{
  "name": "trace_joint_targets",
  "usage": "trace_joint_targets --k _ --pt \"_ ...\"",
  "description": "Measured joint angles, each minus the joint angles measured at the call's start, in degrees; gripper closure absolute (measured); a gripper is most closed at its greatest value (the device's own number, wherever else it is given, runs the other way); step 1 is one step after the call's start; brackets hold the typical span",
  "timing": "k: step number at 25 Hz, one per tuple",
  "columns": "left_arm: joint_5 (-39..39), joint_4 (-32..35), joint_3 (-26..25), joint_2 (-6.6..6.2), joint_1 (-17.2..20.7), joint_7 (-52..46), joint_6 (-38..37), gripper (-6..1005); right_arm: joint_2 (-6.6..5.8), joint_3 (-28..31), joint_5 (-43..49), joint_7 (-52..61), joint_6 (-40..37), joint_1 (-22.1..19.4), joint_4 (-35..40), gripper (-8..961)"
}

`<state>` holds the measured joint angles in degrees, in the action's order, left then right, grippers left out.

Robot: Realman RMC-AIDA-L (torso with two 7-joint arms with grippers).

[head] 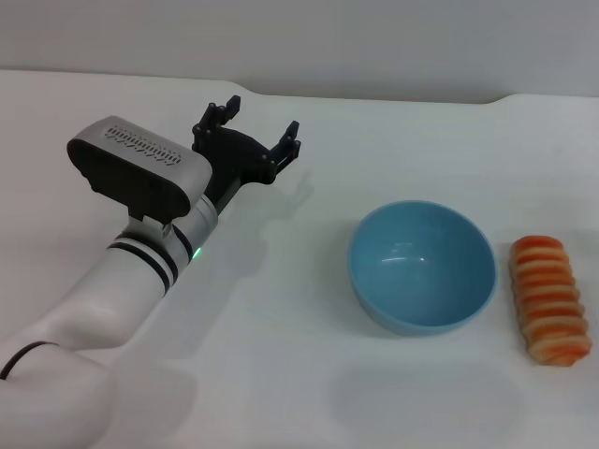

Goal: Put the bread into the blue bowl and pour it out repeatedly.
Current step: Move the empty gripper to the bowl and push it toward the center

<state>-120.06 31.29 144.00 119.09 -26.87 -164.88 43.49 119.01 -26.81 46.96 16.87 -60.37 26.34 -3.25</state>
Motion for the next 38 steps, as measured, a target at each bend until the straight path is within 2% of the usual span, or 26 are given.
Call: trace_joint_targets --k 10,14,18,21,22,23,24,26,27,29,32,34,38 --pt "-0.02 -0.05 0.61 0.00 -0.13 0.00 -0.10 171 0.07 0.00 0.00 0.44 0.09 -0.10 -0.12 245" --pt "-0.01 2.33 -0.74 -0.26 0.22 0.00 -2.60 171 0.09 0.00 0.00 0.46 0.09 -0.15 -0.09 244" --pt "-0.21 7.84 -4.78 -1.34 0.39 0.02 -7.43 171 0.09 0.00 0.00 0.48 0.37 -0.30 -0.03 244" --pt "-0.74 14.49 -10.02 -3.10 0.60 0.30 -14.85 171 0.09 0.00 0.02 0.48 1.02 -0.26 -0.01 244" --pt "-0.74 14.49 -10.02 -3.10 0.60 0.30 -14.85 171 0.09 0.01 0.02 0.47 1.16 -0.20 0.00 244" --pt "-2.60 21.05 -16.96 -4.71 0.66 0.53 -27.42 172 0.09 0.01 0.03 0.47 1.25 -0.18 0.00 244" --pt "-4.42 24.12 -21.24 -4.99 0.69 0.57 -34.86 172 0.08 0.01 0.04 0.45 1.33 -0.19 0.01 244" --pt "-7.47 28.41 -27.82 -5.00 0.68 0.76 -46.28 172 0.09 0.01 0.06 0.33 1.38 -0.41 0.01 244" --pt "-7.47 28.41 -27.82 -5.00 0.68 0.76 -46.28 172 0.09 0.01 0.06 0.33 1.38 -0.41 0.01 244" --pt "-9.68 32.47 -36.99 -3.86 0.24 3.24 -61.19 173 0.07 0.01 0.06 0.21 1.42 -0.51 0.00 245" --pt "-9.82 35.54 -47.91 -1.69 -1.15 9.36 -77.10 172 0.03 0.00 0.06 0.08 1.47 -0.48 0.00 245" --pt "-8.78 36.58 -52.17 -1.21 -2.65 12.11 -86.08 171 -0.01 0.00 0.07 0.07 1.49 -0.34 0.00 245" --pt "-7.38 36.61 -53.89 -1.25 -4.94 12.76 -95.71 171 -0.07 0.00 0.08 0.05 1.77 -0.12 0.11 245"
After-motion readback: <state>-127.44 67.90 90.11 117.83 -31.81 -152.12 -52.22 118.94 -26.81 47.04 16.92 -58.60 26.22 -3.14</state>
